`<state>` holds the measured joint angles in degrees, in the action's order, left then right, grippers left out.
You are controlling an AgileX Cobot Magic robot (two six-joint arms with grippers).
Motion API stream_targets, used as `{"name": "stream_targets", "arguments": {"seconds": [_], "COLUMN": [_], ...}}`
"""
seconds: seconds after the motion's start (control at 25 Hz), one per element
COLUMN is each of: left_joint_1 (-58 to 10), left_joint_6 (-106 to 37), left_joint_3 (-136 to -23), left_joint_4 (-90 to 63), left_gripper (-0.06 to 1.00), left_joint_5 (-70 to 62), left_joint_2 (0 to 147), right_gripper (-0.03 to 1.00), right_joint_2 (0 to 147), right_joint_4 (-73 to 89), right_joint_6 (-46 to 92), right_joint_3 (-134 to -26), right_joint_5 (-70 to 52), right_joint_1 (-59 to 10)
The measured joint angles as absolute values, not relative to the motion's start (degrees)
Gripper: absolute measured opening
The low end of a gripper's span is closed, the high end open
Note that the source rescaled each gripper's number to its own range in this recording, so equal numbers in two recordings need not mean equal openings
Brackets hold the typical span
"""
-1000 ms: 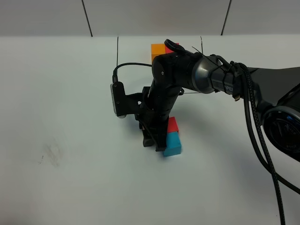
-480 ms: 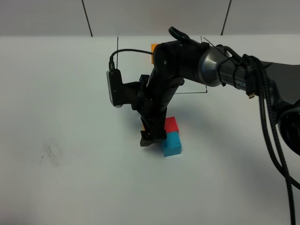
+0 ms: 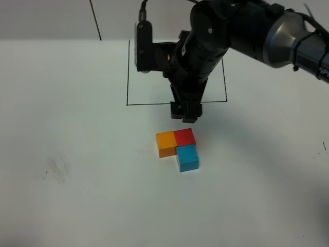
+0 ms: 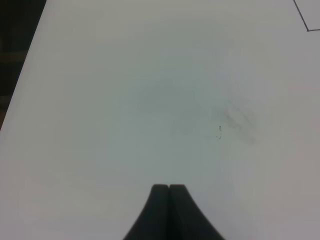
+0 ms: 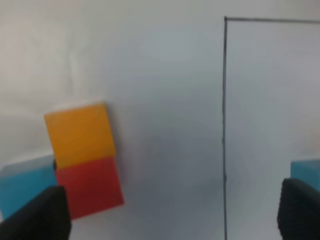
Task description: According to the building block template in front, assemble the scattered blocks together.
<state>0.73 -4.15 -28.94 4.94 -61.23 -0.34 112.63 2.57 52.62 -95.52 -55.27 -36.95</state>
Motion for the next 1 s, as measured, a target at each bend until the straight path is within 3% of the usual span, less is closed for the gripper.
{"name": "stream_targets", "arguments": {"seconds": [0.16, 0.24, 0.32, 0.4, 0.6, 1.0], "left_joint_1": [0.73, 0.73, 0.73, 0.73, 0.73, 0.73], "left_joint_6": [-4.15, -4.15, -4.15, -4.15, -4.15, -4.15], "left_joint_3": [-28.94, -28.94, -28.94, -28.94, -28.94, -28.94], "left_joint_4": [4.94, 4.94, 4.94, 4.94, 4.94, 4.94], "left_gripper": [0.0, 0.0, 0.0, 0.0, 0.0, 0.0], "left_joint_5": [-61.23, -61.23, -61.23, -61.23, -61.23, -61.23], "left_joint_2": [-0.34, -0.34, -0.34, -0.34, -0.34, -0.34], "right_gripper": [0.63, 0.45, 0.2, 0.07, 0.0, 0.0], "right_joint_2": [110.84, 110.13, 109.46, 108.22, 102.08, 82.66], "right_joint_4": [1.13, 0.97, 0.97, 0.97, 0.89, -0.3], "right_joint_6": [48.51, 47.46, 46.71, 45.76, 41.88, 35.1], "right_joint_3": [-95.52, -95.52, -95.52, -94.91, -89.38, -68.32], "right_joint_5": [-64.3, -68.24, -69.04, -69.13, -69.39, -69.26], "right_joint_1": [-33.16, -30.93, -28.78, -26.5, -21.82, -10.61]}}
